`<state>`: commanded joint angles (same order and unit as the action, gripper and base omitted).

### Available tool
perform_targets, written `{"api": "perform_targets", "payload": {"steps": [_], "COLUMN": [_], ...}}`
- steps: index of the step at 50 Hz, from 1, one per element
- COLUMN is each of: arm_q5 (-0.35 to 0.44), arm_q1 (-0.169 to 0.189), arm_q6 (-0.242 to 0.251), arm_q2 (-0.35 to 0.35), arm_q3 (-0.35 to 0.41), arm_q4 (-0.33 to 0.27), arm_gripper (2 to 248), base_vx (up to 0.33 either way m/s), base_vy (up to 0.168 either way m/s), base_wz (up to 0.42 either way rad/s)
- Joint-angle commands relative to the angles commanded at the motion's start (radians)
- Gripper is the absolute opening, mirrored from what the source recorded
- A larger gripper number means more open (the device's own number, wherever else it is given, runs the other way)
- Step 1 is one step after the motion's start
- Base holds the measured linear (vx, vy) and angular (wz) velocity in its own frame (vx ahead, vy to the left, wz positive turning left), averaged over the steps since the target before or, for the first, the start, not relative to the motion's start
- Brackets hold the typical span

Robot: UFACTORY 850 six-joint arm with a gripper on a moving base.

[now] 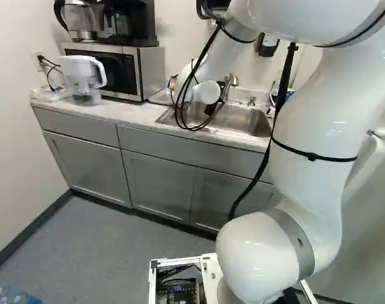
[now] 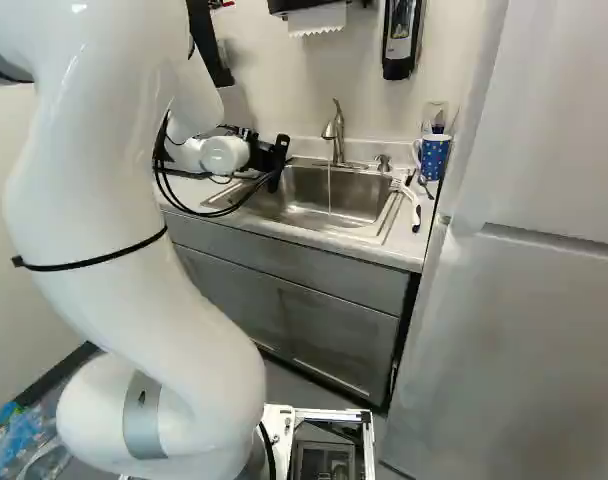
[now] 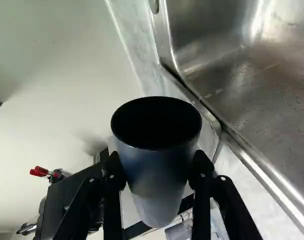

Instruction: Rinse the cup and place it in the tray

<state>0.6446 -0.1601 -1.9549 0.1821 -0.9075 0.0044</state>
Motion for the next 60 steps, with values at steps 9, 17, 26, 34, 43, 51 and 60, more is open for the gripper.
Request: {"api": "perform_targets", "payload": {"steps": [9,17,26,34,43,51,60], "arm_q5": [0.000,0.000,0.000,0.000,0.000,0.000,0.000], "arm_q1": [0.000,0.000,0.000,0.000,0.000,0.000,0.000], "arm_q6": [0.017,0.087,0.179,0.263,0.358,0.442,0.536], "arm_q2": [0.000,0.000,0.000,0.000,0.000,0.000,0.000], "arm_q3": [0.000,0.000,0.000,0.000,0.000,0.000,0.000], "arm_q4": [0.000,0.000,0.000,0.000,0.000,0.000,0.000], "arm_gripper": [126,126,126,126,126,126,126], "base_vx": [0.000,0.000,0.000,0.000,0.000,0.000,0.000], "base_vy": [0.000,0.000,0.000,0.000,0.000,0.000,0.000], "base_wz": [0.000,0.000,0.000,0.000,0.000,0.000,0.000]}}
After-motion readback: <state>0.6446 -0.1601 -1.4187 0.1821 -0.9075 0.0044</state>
